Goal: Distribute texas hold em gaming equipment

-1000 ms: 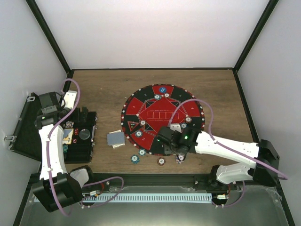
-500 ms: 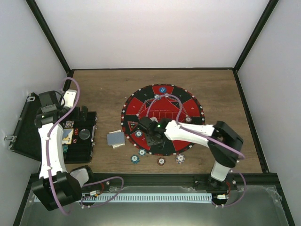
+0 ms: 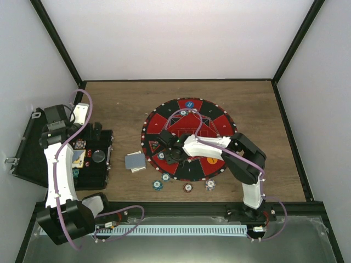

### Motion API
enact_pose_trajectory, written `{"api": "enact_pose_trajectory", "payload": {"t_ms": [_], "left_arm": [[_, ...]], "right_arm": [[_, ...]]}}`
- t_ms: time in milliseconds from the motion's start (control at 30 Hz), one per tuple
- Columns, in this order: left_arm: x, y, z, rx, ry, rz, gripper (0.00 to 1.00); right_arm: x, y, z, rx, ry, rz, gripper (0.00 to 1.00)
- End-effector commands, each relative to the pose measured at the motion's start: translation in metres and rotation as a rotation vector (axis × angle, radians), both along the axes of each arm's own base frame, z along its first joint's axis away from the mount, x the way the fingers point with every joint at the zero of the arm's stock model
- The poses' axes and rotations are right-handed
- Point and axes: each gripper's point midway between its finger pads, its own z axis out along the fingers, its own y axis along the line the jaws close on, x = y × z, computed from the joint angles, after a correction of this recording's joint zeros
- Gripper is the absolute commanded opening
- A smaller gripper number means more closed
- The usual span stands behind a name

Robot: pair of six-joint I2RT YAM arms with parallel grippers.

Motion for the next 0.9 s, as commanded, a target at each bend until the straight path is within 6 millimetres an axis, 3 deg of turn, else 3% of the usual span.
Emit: {"api": "enact_pose_trajectory", "payload": {"t_ms": [0,233,367,500,700,867], "left_arm": [[0.002,0.001,0.011,0.006,-0.022,-0.006,1.0],[0.001,0.001,0.01,0.014,-0.018,-0.007,1.0],[0.0,0.002,0.008,0.017,-0.015,-0.008,1.0],[0.0,0.001,0.007,0.018,-0.013,-0.012,1.0],[-0.001,0.001,0.006,0.022,-0.011,-0.018,1.0],[-0.001,0.0,0.007,0.019,-0.012,-0.021,1.0]], "right_arm": [[0.018,0.017,0.011,0.048,-0.044,0.017,0.21],[0.022,0.021,0.01,0.044,-0.046,0.02,0.21],[0.02,0.016,0.008,0.028,-0.042,0.016,0.33],[0.019,0.013,0.014,0.033,-0.048,0.008,0.54],[0.02,0.009,0.042,0.051,-0.087,0.002,0.64],[0.013,-0.012,0.075,0.061,-0.128,-0.025,0.67]]}}
